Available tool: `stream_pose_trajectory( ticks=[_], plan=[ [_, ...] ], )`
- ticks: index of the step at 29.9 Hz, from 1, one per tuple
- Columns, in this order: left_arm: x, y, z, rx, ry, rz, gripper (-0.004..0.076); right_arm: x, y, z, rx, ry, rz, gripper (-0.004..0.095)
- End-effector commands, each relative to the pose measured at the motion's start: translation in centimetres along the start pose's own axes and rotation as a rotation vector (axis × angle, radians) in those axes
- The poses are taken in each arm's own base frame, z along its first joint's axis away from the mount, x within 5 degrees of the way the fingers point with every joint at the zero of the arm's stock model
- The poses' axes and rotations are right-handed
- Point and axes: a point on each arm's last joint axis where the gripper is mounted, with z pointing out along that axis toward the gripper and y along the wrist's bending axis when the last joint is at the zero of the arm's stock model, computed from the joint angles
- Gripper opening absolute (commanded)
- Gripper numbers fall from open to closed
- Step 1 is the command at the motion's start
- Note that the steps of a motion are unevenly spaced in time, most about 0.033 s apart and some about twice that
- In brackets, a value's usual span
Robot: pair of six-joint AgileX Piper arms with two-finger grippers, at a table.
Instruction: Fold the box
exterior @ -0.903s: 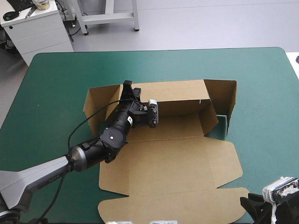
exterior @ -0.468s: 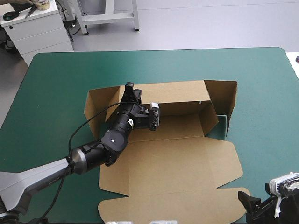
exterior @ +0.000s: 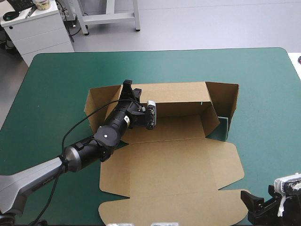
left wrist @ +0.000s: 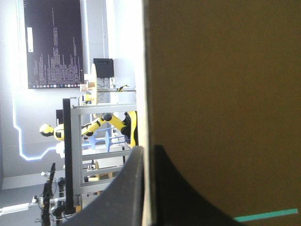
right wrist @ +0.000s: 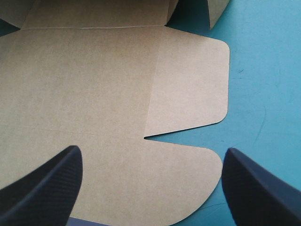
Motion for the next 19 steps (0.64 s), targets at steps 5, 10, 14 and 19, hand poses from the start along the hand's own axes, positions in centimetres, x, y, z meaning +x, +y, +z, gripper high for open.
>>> stream_pose_trajectory(
  ticks=[5, 10, 14, 19],
  plan=[
    [-0.8, 2.2, -2.4, -0.076, -0.082, -0.050, -0.0010, -1.3, 0.2, -0.3, 0.001, -0.085, 0.025, 0.0751],
    [-0.6, 2.3, -2.4, -0.082, -0.069, -0.062, -0.0010, -2.4, -0.2, -0.1, 0.040, -0.180, 0.098, 0.0751],
    [-0.6, 2.3, -2.4, -0.082, -0.069, -0.057, -0.0010, -4.4, -0.7, 1.8, 0.152, -0.143, 0.137, 0.0751],
    [-0.6, 2.3, -2.4, -0.082, -0.069, -0.057, -0.0010, -9.5, -0.4, 4.4, 0.212, -0.253, 0.078, 0.0750]
  ],
)
